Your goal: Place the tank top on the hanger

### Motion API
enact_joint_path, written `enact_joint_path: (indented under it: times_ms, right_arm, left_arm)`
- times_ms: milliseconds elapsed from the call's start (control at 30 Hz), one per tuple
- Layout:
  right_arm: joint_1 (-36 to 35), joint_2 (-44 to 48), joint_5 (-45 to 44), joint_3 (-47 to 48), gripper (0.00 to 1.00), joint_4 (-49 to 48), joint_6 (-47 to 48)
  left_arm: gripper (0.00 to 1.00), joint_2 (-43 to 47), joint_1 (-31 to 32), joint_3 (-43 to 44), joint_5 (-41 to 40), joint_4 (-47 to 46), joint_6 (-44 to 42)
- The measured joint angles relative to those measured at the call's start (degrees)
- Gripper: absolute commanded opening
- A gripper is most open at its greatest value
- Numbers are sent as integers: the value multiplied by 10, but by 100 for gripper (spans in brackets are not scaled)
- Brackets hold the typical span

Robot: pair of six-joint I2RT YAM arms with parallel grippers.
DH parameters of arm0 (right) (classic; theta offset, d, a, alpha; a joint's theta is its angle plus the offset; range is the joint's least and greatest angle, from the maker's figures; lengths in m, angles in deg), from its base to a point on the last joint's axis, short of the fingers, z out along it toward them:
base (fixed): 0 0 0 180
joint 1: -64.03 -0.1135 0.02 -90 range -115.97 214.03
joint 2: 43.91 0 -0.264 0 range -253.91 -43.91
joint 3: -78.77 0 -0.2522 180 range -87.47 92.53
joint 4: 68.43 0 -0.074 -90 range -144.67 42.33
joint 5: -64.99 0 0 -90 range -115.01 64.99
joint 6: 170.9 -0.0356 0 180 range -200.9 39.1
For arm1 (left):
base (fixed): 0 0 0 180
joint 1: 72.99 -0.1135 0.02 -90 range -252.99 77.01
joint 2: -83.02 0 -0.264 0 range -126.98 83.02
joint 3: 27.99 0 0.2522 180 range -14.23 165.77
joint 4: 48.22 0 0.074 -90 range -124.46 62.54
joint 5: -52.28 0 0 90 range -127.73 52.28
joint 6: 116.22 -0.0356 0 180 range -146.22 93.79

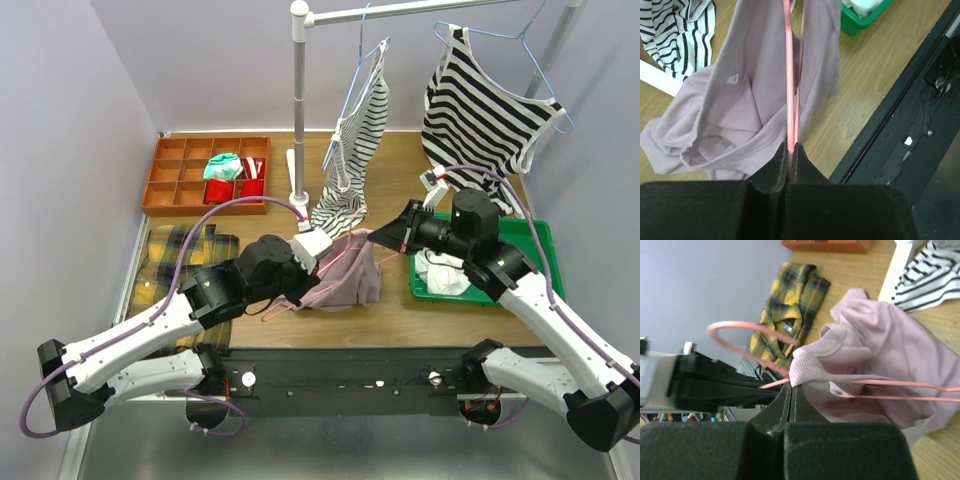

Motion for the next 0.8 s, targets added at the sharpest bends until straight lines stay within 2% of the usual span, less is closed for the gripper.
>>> enact_joint_path:
  times_ms: [133, 333, 500, 600, 700, 800]
  right_arm:
    - [0, 13, -10, 6, 1, 3, 3]
    - [0, 10, -122, 11, 4, 78, 26]
    - [0, 8, -267, 11, 27, 155, 47]
    - [0, 8, -336, 12, 35, 193, 60]
    - [1, 9, -373, 13, 49, 215, 70]
    - [1, 14, -375, 19, 56, 223, 88]
  left_arm:
    - [0, 14, 0, -27, -2, -38, 15]
    - [0, 85, 0, -68, 5, -102, 22]
    - [0, 112, 0, -83, 22, -120, 25]
    - [0, 112, 0, -90, 27, -123, 26]
    - [0, 112, 0, -93, 28, -127, 27]
    - [0, 105, 0, -93, 28, -136, 29]
